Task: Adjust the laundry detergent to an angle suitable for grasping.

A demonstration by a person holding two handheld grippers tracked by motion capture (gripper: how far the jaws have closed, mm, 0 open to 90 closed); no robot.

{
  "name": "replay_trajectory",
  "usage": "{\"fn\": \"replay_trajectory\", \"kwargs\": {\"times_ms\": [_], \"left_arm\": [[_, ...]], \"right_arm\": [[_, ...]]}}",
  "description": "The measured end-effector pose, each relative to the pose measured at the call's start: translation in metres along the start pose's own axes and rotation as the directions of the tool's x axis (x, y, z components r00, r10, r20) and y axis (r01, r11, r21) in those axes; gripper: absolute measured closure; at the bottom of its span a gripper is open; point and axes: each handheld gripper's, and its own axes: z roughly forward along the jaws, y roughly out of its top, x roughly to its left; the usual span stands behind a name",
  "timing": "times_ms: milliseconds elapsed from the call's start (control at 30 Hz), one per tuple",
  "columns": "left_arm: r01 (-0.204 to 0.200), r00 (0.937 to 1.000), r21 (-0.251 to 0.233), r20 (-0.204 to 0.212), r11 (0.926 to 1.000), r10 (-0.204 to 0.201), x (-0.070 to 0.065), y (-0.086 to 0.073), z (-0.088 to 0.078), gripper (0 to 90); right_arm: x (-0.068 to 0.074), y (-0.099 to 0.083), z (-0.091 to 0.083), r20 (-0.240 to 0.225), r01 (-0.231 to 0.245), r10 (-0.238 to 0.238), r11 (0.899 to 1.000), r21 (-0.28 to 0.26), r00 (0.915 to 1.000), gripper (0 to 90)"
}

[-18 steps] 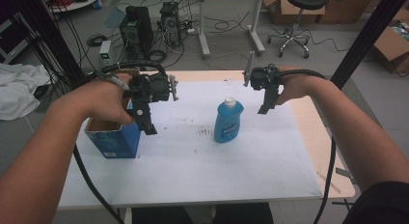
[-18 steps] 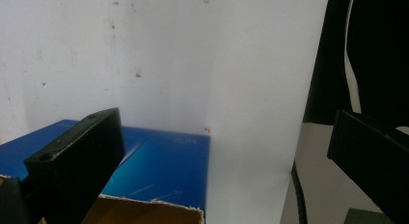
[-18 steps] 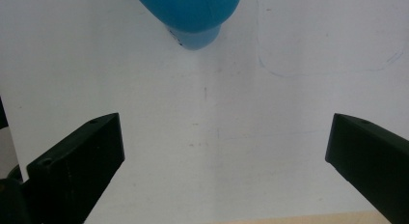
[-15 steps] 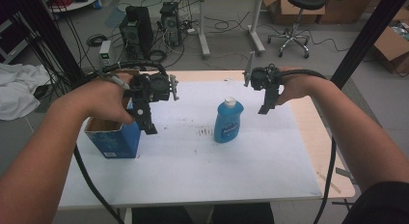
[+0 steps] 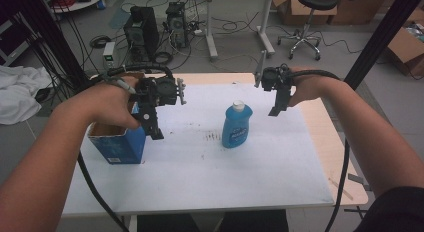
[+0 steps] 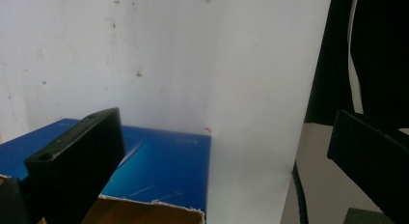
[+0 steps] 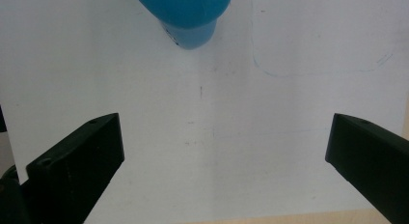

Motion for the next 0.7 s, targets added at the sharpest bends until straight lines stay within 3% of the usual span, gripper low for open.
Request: {"fn": "replay_trajectory", "kwargs": {"times_ms": [700], "left_arm": [[0.005, 1.0, 0.006, -0.006, 1.0, -0.005, -0.01, 0.001, 0.0, 0.1]], "right_arm": [[0.005, 0.02, -0.024, 0.027, 0.103, -0.101, 0.993, -0.058, 0.9945, 0.0]]}}
